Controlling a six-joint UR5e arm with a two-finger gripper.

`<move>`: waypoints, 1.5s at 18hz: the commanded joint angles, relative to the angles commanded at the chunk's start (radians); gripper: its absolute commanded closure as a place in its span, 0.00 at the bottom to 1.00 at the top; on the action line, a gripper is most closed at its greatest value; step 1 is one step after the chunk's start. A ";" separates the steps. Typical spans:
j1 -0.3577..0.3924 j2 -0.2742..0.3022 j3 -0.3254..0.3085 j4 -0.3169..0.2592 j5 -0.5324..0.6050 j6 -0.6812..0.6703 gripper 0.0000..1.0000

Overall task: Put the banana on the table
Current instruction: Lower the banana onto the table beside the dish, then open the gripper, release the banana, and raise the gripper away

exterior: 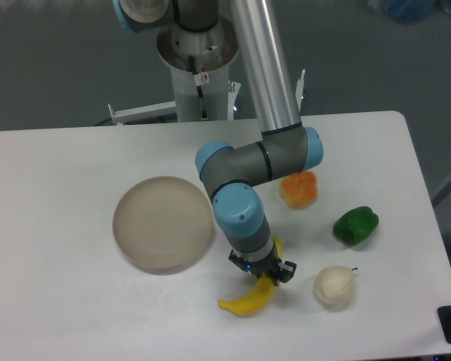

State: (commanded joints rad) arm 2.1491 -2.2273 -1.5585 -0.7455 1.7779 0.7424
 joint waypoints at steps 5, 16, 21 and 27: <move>0.000 -0.008 0.000 -0.002 -0.002 -0.002 0.60; 0.008 0.012 0.018 -0.003 -0.002 -0.002 0.00; 0.034 0.047 0.043 0.000 0.006 0.017 0.00; 0.084 0.054 0.135 0.000 0.005 0.047 0.00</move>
State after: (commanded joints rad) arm 2.2334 -2.1736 -1.4237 -0.7455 1.7825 0.7898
